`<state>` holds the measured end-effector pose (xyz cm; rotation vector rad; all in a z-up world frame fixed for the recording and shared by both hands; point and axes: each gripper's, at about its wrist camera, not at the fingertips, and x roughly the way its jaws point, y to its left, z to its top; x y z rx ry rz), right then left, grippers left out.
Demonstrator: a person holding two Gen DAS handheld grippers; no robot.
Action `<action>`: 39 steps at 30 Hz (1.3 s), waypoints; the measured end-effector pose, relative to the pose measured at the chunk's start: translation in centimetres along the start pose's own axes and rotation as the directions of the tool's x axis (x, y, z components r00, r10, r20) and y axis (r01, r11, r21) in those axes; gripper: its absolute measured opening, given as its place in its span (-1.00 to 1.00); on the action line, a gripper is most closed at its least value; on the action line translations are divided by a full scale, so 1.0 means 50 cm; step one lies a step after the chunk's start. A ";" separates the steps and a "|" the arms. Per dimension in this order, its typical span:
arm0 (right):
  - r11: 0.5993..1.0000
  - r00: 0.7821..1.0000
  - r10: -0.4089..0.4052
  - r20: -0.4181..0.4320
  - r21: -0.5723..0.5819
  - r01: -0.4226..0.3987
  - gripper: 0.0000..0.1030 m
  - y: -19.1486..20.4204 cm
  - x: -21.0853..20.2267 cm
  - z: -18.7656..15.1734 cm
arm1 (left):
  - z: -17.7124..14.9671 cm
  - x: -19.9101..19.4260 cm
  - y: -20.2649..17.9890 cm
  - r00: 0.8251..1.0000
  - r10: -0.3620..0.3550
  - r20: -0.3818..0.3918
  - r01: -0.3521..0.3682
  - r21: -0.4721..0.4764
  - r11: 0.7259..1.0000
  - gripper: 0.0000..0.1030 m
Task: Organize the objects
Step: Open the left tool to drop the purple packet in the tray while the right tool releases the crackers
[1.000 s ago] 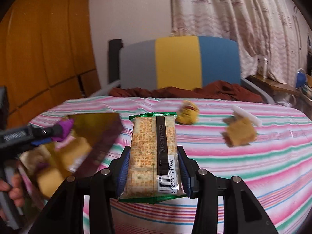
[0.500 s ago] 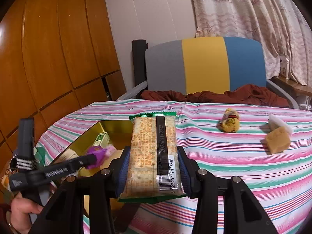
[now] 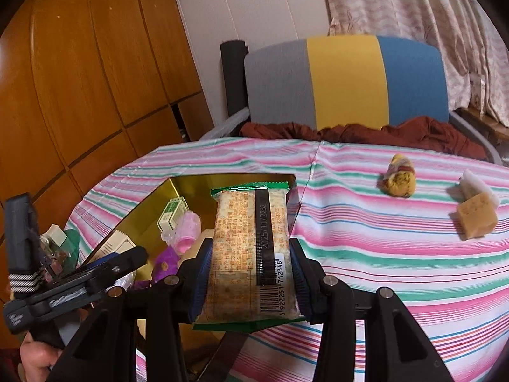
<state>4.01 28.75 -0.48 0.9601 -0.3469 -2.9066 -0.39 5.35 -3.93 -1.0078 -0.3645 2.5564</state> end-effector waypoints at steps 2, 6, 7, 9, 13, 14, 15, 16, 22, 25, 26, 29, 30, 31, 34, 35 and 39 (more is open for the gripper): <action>1.000 1.000 0.004 -0.016 0.009 -0.004 -0.11 -0.002 0.015 0.007 | -0.002 -0.009 -0.001 1.000 0.001 0.014 -0.001 0.001 1.000 0.92; 1.000 0.998 0.011 -0.067 0.012 -0.010 -0.12 0.002 0.058 0.037 | -0.007 -0.015 -0.003 1.000 0.004 0.016 -0.004 0.009 1.000 0.97; 1.000 0.997 0.009 -0.079 0.004 -0.009 -0.12 0.005 0.071 0.044 | -0.008 -0.014 -0.003 1.000 0.004 0.013 -0.005 0.009 1.000 0.97; 1.000 0.995 0.002 -0.095 -0.014 -0.003 -0.12 0.011 0.095 0.058 | -0.010 -0.015 -0.003 1.000 0.005 0.009 -0.005 0.010 1.000 0.97; 0.999 0.993 -0.020 -0.120 -0.048 0.014 -0.12 0.020 0.144 0.087 | -0.011 -0.020 0.001 1.000 0.008 0.011 -0.008 0.005 1.000 0.98; 0.998 0.992 -0.030 -0.125 -0.055 0.023 -0.12 0.021 0.157 0.092 | -0.011 -0.021 0.002 1.000 0.008 0.008 -0.008 0.002 1.000 0.98; 0.997 0.990 -0.043 -0.135 -0.063 0.034 -0.11 0.021 0.173 0.098 | -0.010 -0.022 0.003 1.000 0.008 0.008 -0.008 -0.003 1.000 0.98; 0.997 0.989 -0.051 -0.142 -0.068 0.041 -0.11 0.022 0.184 0.101 | -0.011 -0.023 0.005 1.000 0.006 0.010 -0.006 -0.005 1.000 0.98; 0.990 0.974 -0.112 -0.197 -0.109 0.092 -0.08 0.019 0.253 0.112 | -0.012 -0.024 0.014 1.000 0.014 0.003 -0.014 -0.014 1.000 0.98; 0.987 0.971 -0.134 -0.199 -0.113 0.113 -0.06 0.018 0.259 0.113 | -0.012 -0.023 0.017 1.000 0.016 0.002 -0.016 -0.020 1.000 0.98; 0.987 0.971 -0.138 -0.193 -0.106 0.120 -0.06 0.017 0.254 0.114 | -0.012 -0.024 0.017 1.000 0.020 0.003 -0.020 -0.021 1.000 0.98; 0.992 0.981 -0.115 -0.158 -0.068 0.105 -0.06 0.011 0.224 0.116 | -0.010 -0.022 0.019 1.000 0.020 0.002 -0.020 -0.030 0.999 0.98; 0.993 0.983 -0.113 -0.145 -0.054 0.106 -0.06 0.007 0.211 0.115 | -0.010 -0.022 0.018 1.000 0.020 0.004 -0.020 -0.032 0.999 0.98; 0.993 0.985 -0.115 -0.132 -0.038 0.111 -0.05 0.002 0.198 0.113 | -0.010 -0.022 0.017 1.000 0.020 0.004 -0.020 -0.031 0.999 0.98; 0.995 0.990 -0.101 -0.102 0.001 0.102 -0.05 -0.015 0.162 0.107 | -0.013 -0.022 0.008 1.000 0.014 -0.001 -0.014 -0.027 1.000 0.98; 0.994 0.990 -0.104 -0.097 0.008 0.106 -0.05 -0.019 0.153 0.106 | -0.014 -0.022 0.005 1.000 0.011 -0.002 -0.011 -0.025 1.000 0.98; 0.992 0.990 -0.114 -0.078 0.040 0.117 -0.05 -0.040 0.116 0.091 | -0.020 -0.023 -0.014 1.000 -0.001 -0.009 0.001 -0.005 1.000 0.98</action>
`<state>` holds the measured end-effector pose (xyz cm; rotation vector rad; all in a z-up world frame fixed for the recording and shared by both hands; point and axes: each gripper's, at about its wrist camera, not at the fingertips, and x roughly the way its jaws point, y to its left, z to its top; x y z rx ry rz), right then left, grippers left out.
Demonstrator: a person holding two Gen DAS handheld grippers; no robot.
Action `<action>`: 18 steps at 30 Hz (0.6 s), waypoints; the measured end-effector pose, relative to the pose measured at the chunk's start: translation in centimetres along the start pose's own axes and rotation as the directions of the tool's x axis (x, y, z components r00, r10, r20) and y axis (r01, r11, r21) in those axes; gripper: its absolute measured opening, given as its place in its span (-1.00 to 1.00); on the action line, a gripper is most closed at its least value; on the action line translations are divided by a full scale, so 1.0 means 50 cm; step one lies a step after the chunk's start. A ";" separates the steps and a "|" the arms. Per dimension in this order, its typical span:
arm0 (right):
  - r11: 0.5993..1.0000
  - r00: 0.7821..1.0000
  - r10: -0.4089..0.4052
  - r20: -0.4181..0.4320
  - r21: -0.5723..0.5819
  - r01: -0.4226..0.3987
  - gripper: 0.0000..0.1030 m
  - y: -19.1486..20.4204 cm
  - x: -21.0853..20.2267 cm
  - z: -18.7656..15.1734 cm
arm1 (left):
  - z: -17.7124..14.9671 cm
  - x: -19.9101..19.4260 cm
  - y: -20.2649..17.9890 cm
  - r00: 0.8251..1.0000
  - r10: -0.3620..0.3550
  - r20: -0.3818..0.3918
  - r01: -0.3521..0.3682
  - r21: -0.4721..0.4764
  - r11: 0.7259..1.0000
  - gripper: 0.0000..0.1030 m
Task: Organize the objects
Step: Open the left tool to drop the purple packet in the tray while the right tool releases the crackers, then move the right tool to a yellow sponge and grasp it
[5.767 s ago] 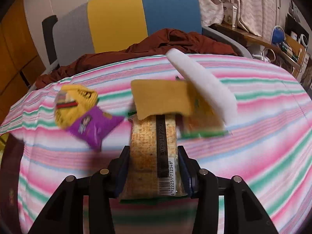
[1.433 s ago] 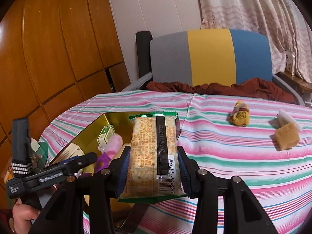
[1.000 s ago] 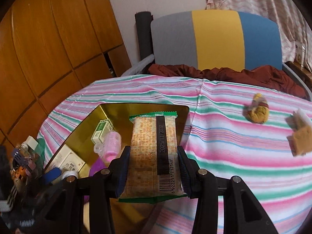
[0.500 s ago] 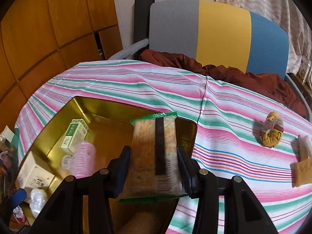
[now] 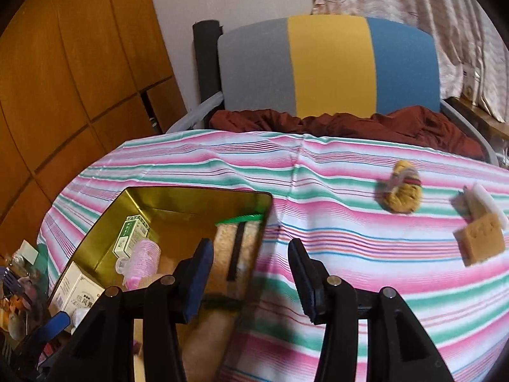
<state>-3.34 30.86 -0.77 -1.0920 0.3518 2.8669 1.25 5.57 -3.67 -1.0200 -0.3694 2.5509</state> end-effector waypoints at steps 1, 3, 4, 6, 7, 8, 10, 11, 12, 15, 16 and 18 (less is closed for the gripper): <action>1.000 1.000 -0.006 0.004 0.006 0.006 -0.05 -0.006 -0.006 -0.004 | -0.001 0.000 -0.003 1.000 -0.001 -0.001 0.001 0.004 1.000 0.99; 1.000 1.000 -0.012 0.010 0.019 0.012 -0.04 -0.019 -0.016 -0.012 | -0.002 -0.001 -0.010 1.000 -0.005 0.000 0.005 0.011 1.000 0.99; 1.000 1.000 -0.015 0.009 0.025 0.015 -0.04 -0.024 -0.019 -0.015 | -0.004 -0.002 -0.015 1.000 -0.006 0.001 0.006 0.017 1.000 0.99; 0.999 1.000 -0.028 0.001 0.045 0.028 -0.04 -0.042 -0.024 -0.027 | -0.006 -0.004 -0.023 1.000 -0.008 0.004 0.008 0.022 1.000 0.99; 0.998 1.000 -0.030 -0.003 0.053 0.030 -0.04 -0.049 -0.025 -0.032 | -0.008 -0.005 -0.027 1.000 -0.017 0.003 0.017 0.024 1.000 0.99; 0.998 0.999 -0.032 -0.011 0.061 0.033 -0.04 -0.057 -0.025 -0.038 | -0.010 -0.004 -0.031 1.000 -0.027 -0.001 0.027 0.026 0.999 0.99; 0.996 0.999 -0.047 -0.027 0.077 0.049 -0.04 -0.076 -0.026 -0.053 | -0.013 -0.003 -0.039 0.999 -0.031 -0.012 0.032 0.032 0.999 0.99; 0.995 0.998 -0.052 -0.032 0.085 0.055 -0.04 -0.084 -0.027 -0.059 | -0.015 -0.002 -0.044 0.999 -0.034 -0.016 0.035 0.038 0.999 0.99; 0.994 0.998 -0.056 -0.037 0.094 0.059 -0.04 -0.095 -0.029 -0.068 | -0.017 -0.001 -0.050 0.999 -0.037 -0.020 0.038 0.045 0.998 0.99; 0.990 0.996 -0.074 -0.046 0.117 0.079 -0.04 -0.122 -0.035 -0.090 | -0.021 -0.004 -0.066 0.999 -0.047 -0.026 0.048 0.061 0.997 0.99; 0.989 0.996 -0.078 -0.047 0.122 0.083 -0.04 -0.130 -0.037 -0.096 | -0.023 -0.004 -0.074 0.998 -0.055 -0.028 0.057 0.071 0.996 0.99; 0.986 0.994 -0.097 -0.048 0.132 0.103 -0.04 -0.150 -0.043 -0.111 | -0.027 -0.005 -0.086 0.998 -0.060 -0.031 0.063 0.089 0.994 0.99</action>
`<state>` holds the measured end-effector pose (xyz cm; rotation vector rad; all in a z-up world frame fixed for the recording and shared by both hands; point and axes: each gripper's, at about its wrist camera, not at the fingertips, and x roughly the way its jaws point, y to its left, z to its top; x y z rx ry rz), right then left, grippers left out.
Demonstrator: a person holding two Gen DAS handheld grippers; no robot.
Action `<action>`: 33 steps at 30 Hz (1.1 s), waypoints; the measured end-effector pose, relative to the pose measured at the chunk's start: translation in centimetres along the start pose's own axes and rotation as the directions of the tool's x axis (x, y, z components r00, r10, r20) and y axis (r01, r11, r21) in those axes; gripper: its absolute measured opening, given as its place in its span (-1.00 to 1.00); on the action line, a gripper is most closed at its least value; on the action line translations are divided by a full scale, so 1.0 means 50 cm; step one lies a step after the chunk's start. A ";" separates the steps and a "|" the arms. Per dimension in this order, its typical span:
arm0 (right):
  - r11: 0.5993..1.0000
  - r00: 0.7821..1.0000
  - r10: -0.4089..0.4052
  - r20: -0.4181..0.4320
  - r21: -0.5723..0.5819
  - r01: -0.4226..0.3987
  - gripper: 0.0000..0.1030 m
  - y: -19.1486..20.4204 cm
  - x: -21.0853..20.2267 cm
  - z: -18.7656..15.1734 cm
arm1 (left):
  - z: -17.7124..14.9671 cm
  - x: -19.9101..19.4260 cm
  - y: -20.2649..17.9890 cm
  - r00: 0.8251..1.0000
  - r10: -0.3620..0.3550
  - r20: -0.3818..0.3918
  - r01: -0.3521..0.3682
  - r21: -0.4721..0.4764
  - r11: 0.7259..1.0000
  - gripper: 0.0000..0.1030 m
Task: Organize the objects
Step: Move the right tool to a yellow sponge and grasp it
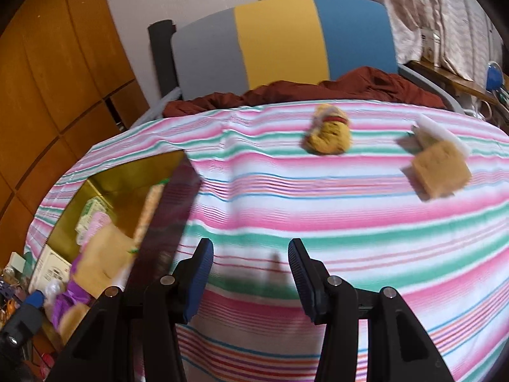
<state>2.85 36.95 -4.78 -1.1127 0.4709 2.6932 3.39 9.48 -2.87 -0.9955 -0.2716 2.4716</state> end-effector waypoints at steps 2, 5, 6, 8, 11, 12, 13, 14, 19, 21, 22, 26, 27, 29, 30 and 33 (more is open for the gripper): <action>1.000 1.000 -0.021 -0.002 0.013 0.021 -0.04 -0.025 -0.002 -0.012 | -0.004 0.001 -0.016 1.000 -0.008 -0.008 0.008 0.024 1.000 0.99; 0.997 0.998 -0.061 -0.012 0.047 0.062 -0.04 -0.073 -0.004 -0.027 | -0.011 0.005 -0.040 1.000 -0.022 -0.022 0.023 0.050 0.998 0.99; 0.996 0.997 -0.070 -0.012 0.056 0.071 -0.04 -0.085 -0.006 -0.029 | -0.013 0.007 -0.050 0.999 -0.026 -0.030 0.027 0.063 0.998 1.00; 0.991 0.993 -0.114 -0.008 0.073 0.114 0.04 -0.116 -0.012 -0.033 | -0.015 0.009 -0.064 0.999 -0.035 -0.039 0.038 0.080 0.996 1.00; 0.974 0.978 -0.208 -0.002 0.087 0.208 0.07 -0.168 -0.021 -0.022 | -0.020 0.016 -0.091 0.998 -0.043 -0.054 0.049 0.111 0.993 1.00; 0.971 0.974 -0.225 0.003 0.089 0.224 0.08 -0.186 -0.022 -0.014 | -0.021 0.017 -0.101 0.997 -0.050 -0.058 0.057 0.121 0.991 1.00; 0.967 0.970 -0.241 0.011 0.090 0.239 0.09 -0.198 -0.025 -0.006 | -0.022 0.019 -0.110 0.997 -0.053 -0.061 0.061 0.130 0.990 1.00; 0.964 0.967 -0.254 0.021 0.087 0.252 0.15 -0.211 -0.027 0.005 | -0.023 0.021 -0.120 0.996 -0.055 -0.066 0.063 0.141 0.988 1.00; 0.958 0.954 -0.287 0.091 0.034 0.285 0.51 -0.267 -0.030 0.084 | -0.030 0.029 -0.161 0.995 -0.061 -0.084 0.076 0.193 0.978 1.00; 0.950 0.944 -0.310 0.110 0.001 0.312 0.52 -0.283 -0.021 0.114 | -0.032 0.032 -0.172 0.994 -0.063 -0.091 0.080 0.203 0.976 1.00; 0.949 0.944 -0.312 0.107 -0.009 0.315 0.52 -0.288 -0.014 0.123 | -0.033 0.035 -0.178 0.994 -0.062 -0.094 0.081 0.209 0.975 1.00; 0.924 0.927 -0.368 0.074 -0.078 0.373 0.52 -0.304 0.034 0.142 | -0.036 0.044 -0.197 0.993 -0.056 -0.108 0.080 0.225 0.971 1.00; 0.917 0.921 -0.382 0.072 -0.094 0.388 0.52 -0.306 0.044 0.140 | -0.037 0.046 -0.200 0.992 -0.056 -0.112 0.080 0.229 0.970 1.00; 0.909 0.916 -0.396 0.062 -0.111 0.401 0.52 -0.312 0.062 0.137 | -0.039 0.051 -0.207 0.991 -0.053 -0.120 0.081 0.237 0.968 1.00; 0.909 0.916 -0.397 0.055 -0.113 0.401 0.52 -0.318 0.072 0.131 | -0.040 0.053 -0.209 0.991 -0.052 -0.122 0.081 0.241 0.967 1.00; 0.915 0.920 -0.390 0.024 -0.104 0.390 0.36 -0.333 0.088 0.123 | -0.043 0.061 -0.215 0.989 -0.051 -0.136 0.084 0.248 0.965 1.00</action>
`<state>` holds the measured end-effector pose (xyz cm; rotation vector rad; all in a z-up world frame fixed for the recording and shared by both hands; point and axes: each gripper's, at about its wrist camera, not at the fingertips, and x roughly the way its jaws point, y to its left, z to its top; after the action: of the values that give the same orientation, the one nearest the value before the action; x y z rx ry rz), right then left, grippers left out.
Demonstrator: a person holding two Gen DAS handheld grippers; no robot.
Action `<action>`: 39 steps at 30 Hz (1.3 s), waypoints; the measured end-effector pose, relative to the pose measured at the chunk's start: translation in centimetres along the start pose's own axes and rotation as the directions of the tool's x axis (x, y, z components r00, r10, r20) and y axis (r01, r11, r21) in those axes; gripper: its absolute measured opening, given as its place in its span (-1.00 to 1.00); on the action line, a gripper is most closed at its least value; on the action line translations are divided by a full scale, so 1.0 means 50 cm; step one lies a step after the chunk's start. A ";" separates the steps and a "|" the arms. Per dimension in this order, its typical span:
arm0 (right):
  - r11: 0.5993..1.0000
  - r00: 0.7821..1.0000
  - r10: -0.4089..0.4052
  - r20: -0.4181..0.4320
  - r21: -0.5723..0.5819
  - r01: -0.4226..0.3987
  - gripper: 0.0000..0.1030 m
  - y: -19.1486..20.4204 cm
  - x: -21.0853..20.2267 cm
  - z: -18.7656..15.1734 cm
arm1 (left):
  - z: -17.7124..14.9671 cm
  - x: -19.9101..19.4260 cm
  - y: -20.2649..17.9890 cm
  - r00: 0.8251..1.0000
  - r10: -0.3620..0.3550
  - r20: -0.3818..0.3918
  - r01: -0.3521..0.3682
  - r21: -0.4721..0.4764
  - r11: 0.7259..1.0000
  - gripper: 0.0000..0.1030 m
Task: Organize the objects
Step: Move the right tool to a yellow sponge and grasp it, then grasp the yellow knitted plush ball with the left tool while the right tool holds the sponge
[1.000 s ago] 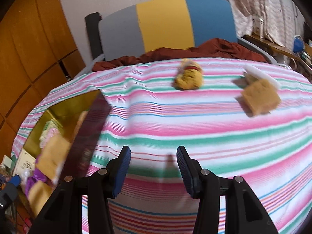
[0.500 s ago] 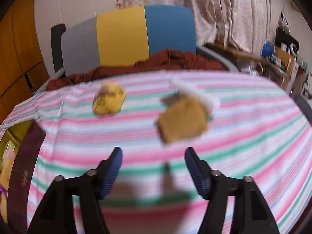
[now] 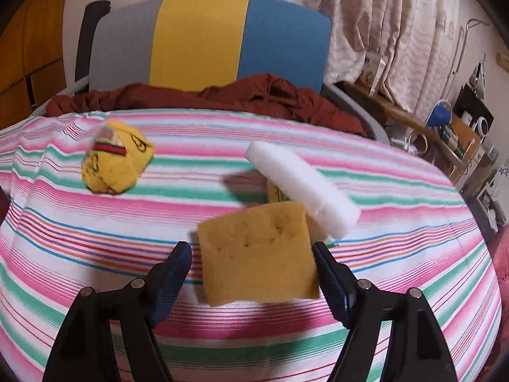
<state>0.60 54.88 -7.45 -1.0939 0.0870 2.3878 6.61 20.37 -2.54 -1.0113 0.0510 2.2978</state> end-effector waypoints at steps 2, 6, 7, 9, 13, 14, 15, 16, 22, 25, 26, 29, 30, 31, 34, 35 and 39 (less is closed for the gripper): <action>0.999 0.999 0.032 0.001 0.019 -0.032 0.32 -0.008 0.002 -0.004 | 0.002 0.005 -0.005 1.000 -0.005 -0.005 0.005 0.002 1.000 1.00; 0.996 0.997 0.066 0.027 0.062 -0.067 0.27 -0.021 -0.007 -0.011 | 0.019 0.021 -0.023 1.000 -0.020 -0.011 0.021 0.006 1.000 1.00; 0.995 0.997 0.074 0.033 0.071 -0.076 0.27 -0.024 -0.011 -0.014 | 0.025 0.024 -0.028 1.000 -0.023 -0.007 0.023 0.007 1.000 1.00; 0.991 0.995 0.095 0.040 0.086 -0.098 0.27 -0.023 -0.018 -0.018 | 0.039 0.032 -0.035 1.000 -0.031 -0.003 0.031 0.013 0.999 1.00; 0.986 0.991 0.121 0.048 0.107 -0.125 0.27 -0.018 -0.039 -0.037 | 0.078 0.063 -0.055 1.000 -0.030 -0.009 0.030 0.027 0.999 1.00; 0.986 0.991 0.121 0.054 0.109 -0.127 0.27 -0.017 -0.046 -0.042 | 0.088 0.073 -0.061 1.000 -0.027 -0.014 0.027 0.030 0.999 1.00; 0.985 0.990 0.128 0.062 0.111 -0.135 0.27 -0.015 -0.052 -0.047 | 0.098 0.082 -0.066 1.000 -0.027 -0.016 0.027 0.030 0.999 1.00; 0.983 0.989 0.135 0.064 0.112 -0.142 0.27 -0.014 -0.055 -0.049 | 0.110 0.091 -0.072 1.000 -0.023 -0.014 0.024 0.034 0.999 1.00; 0.938 0.942 0.309 0.133 0.119 -0.325 0.27 -0.009 -0.094 -0.078 | 0.179 0.159 -0.102 1.000 -0.001 -0.001 0.001 0.050 0.999 1.00; 0.926 0.930 0.332 0.155 0.135 -0.353 0.27 -0.011 -0.103 -0.092 | 0.214 0.205 -0.104 1.000 0.021 -0.003 -0.021 0.034 0.999 1.00; 0.923 0.931 0.331 0.154 0.152 -0.353 0.27 -0.015 -0.102 -0.095 | 0.224 0.221 -0.105 0.999 0.035 -0.009 -0.034 0.027 0.999 1.00; 0.905 0.928 0.340 0.154 0.215 -0.367 0.27 -0.029 -0.098 -0.104 | 0.247 0.257 -0.111 0.999 0.035 -0.023 -0.035 -0.002 0.999 1.00; 0.901 0.931 0.332 0.149 0.242 -0.360 0.27 -0.038 -0.094 -0.106 | 0.251 0.266 -0.116 0.999 0.036 -0.023 -0.036 -0.003 0.999 1.00; 0.898 0.938 0.315 0.147 0.273 -0.345 0.27 -0.047 -0.094 -0.113 | 0.254 0.275 -0.125 0.999 0.034 -0.025 -0.034 0.004 0.999 1.00; 0.882 0.956 0.244 0.162 0.372 -0.288 0.27 -0.083 -0.103 -0.135 | 0.267 0.312 -0.143 0.998 0.025 -0.053 -0.024 0.012 1.000 1.00; 0.874 0.960 0.224 0.167 0.401 -0.274 0.27 -0.093 -0.104 -0.142 | 0.272 0.323 -0.146 0.998 0.033 -0.050 -0.032 0.012 0.999 1.00; 0.847 0.969 0.160 0.189 0.477 -0.233 0.27 -0.118 -0.112 -0.159 | 0.301 0.379 -0.161 0.994 0.074 -0.078 -0.072 0.027 0.997 1.00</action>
<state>11.92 55.58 -7.88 -0.6905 0.7573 2.4092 -8.55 40.89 -3.12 -1.1048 0.1498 2.3168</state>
